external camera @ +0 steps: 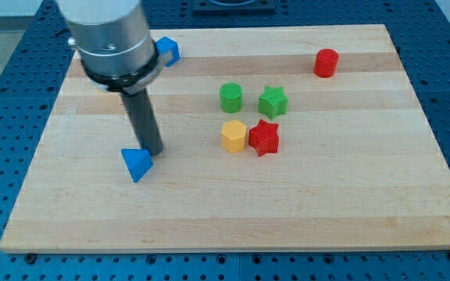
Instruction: Push blue triangle towards bottom center
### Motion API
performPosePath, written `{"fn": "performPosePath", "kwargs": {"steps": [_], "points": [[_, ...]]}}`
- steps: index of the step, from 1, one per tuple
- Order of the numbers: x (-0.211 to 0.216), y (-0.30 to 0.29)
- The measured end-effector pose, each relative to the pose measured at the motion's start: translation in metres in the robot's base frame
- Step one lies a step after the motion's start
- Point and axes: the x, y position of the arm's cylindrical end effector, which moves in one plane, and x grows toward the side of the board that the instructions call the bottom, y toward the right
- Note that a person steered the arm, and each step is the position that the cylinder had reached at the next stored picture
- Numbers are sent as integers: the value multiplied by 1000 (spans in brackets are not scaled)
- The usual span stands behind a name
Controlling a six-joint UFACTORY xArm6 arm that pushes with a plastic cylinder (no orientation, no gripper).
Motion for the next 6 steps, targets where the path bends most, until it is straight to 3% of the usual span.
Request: {"fn": "performPosePath", "kwargs": {"steps": [2, 5, 6], "points": [[-1, 20], [-2, -99], [-2, -104]]}}
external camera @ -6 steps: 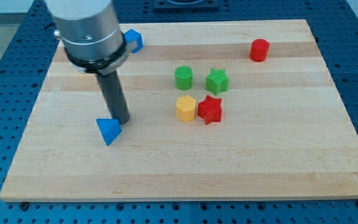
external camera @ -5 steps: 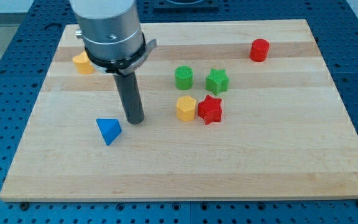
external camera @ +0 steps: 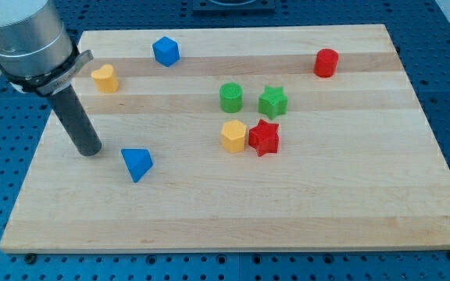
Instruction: Push blue triangle towards bottom center
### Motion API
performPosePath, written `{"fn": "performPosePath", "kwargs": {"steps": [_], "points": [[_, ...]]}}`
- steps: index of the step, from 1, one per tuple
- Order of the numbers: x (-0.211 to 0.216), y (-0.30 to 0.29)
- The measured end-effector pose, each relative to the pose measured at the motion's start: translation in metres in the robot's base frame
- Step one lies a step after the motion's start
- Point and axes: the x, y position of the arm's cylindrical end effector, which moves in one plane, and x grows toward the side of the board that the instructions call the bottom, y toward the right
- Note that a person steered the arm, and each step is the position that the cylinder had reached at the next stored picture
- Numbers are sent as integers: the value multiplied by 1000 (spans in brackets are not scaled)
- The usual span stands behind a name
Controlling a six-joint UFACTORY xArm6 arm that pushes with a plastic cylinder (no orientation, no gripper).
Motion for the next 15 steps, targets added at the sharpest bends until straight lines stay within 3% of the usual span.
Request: {"fn": "performPosePath", "kwargs": {"steps": [2, 5, 7, 12, 15], "points": [[1, 49], [49, 53], [49, 109], [52, 130], [30, 145]]}}
